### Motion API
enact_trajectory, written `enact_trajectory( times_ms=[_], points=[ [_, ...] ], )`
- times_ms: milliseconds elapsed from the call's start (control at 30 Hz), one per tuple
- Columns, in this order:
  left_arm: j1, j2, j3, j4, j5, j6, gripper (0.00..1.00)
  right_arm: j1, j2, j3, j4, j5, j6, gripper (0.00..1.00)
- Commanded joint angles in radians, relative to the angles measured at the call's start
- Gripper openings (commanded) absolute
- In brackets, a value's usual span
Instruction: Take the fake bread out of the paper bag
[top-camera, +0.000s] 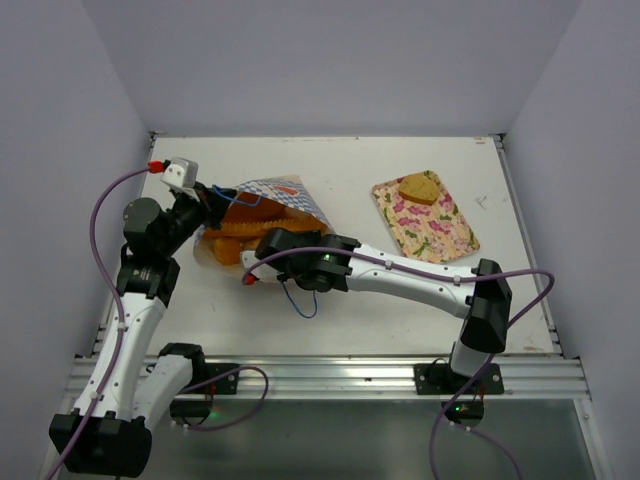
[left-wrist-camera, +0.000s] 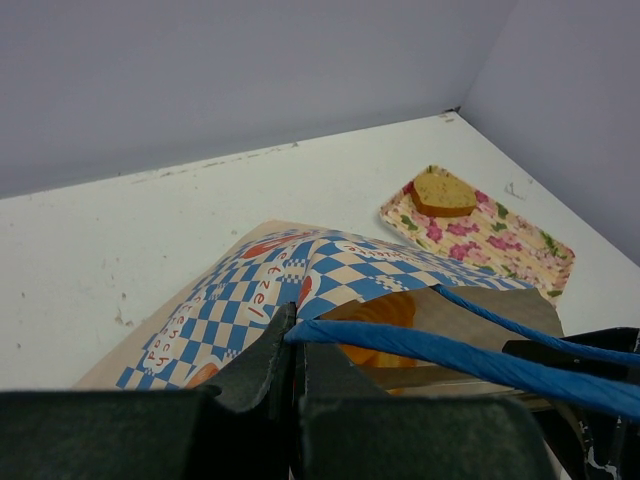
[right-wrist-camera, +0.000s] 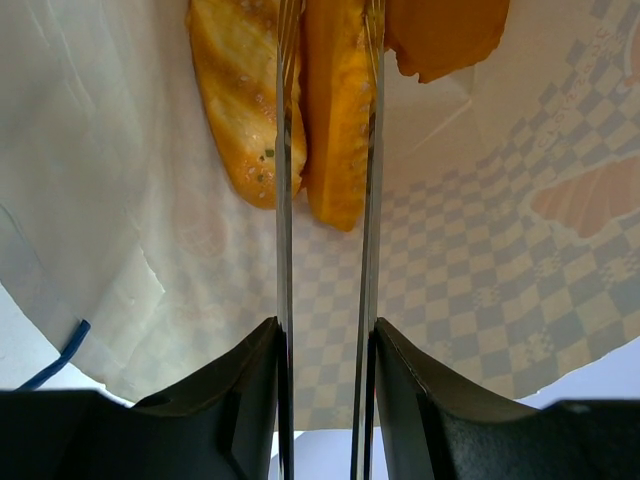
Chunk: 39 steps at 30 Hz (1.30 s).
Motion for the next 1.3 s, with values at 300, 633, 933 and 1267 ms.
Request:
enact_trajectory(
  times_ms=[300, 633, 933, 1267],
  points=[
    [0.004, 0.007, 0.007, -0.01, -0.01, 0.01, 0.0, 0.002, -0.07, 0.044, -0.007, 0.023, -0.002, 0.44],
    [0.004, 0.007, 0.019, -0.02, -0.014, 0.02, 0.0, 0.001, -0.076, 0.018, 0.002, 0.02, 0.001, 0.44],
    [0.004, 0.004, 0.02, -0.053, -0.008, 0.022, 0.0, -0.011, 0.001, 0.018, 0.005, 0.021, 0.013, 0.45],
    [0.004, 0.007, 0.022, -0.058, 0.001, 0.033, 0.0, -0.022, 0.055, 0.047, 0.007, 0.048, 0.019, 0.45]
  ],
)
